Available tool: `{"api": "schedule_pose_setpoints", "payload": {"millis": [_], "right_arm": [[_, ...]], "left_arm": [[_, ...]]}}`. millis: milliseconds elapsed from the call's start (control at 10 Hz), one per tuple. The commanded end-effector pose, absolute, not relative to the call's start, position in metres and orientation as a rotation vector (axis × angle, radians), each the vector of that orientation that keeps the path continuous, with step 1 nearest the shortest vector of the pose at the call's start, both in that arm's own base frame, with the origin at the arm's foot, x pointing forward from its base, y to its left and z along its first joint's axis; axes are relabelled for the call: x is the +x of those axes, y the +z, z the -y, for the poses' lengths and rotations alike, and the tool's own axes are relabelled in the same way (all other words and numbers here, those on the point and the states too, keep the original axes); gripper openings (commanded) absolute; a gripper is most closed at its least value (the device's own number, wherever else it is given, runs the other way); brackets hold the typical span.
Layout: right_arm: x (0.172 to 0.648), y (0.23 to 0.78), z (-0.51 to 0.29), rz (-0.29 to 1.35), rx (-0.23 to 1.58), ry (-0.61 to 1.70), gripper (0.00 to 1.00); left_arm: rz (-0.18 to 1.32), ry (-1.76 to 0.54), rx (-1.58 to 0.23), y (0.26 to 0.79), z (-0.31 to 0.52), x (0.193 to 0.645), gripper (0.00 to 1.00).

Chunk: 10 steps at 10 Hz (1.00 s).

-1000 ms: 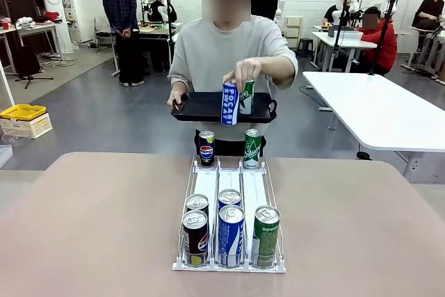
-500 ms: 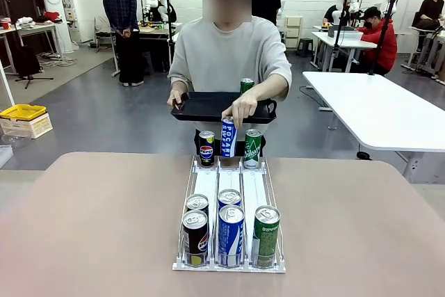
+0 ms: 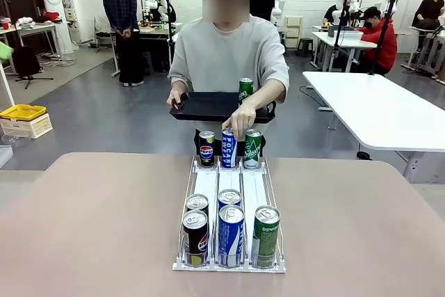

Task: Retrieve and hand over the desired beverage to the person.
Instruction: Pick up another can of the same type that the person held from the Automatic Can Dispenser.

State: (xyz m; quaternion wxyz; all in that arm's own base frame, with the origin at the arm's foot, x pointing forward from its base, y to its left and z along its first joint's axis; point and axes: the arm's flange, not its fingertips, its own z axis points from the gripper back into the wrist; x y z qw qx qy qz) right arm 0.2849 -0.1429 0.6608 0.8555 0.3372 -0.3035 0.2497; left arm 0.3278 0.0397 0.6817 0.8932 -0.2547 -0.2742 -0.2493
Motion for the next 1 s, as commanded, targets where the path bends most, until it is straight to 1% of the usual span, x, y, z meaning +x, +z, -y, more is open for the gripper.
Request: {"api": "schedule_pose_setpoints", "payload": {"millis": [0,100,300,600,800,900], "right_arm": [[0.287,0.659,0.143,0.658,0.736,0.536,1.0],[0.287,0.659,0.143,0.658,0.736,0.536,1.0],[0.287,0.659,0.143,0.658,0.736,0.536,1.0],[0.287,0.659,0.143,0.658,0.736,0.536,1.0],[0.287,0.659,0.143,0.658,0.736,0.536,1.0],[0.287,0.659,0.143,0.658,0.736,0.536,1.0]], "left_arm": [[0.401,-0.567,-0.379,0.701,0.035,0.341,1.0],[0.329,-0.59,-0.326,0.705,0.081,0.344,1.0],[0.272,-0.508,-0.235,0.7,0.162,0.338,1.0],[0.277,-0.367,-0.131,0.655,0.26,0.326,1.0],[0.309,-0.29,-0.095,0.628,0.305,0.323,1.0],[0.288,-0.247,-0.083,0.615,0.323,0.324,1.0]]}}
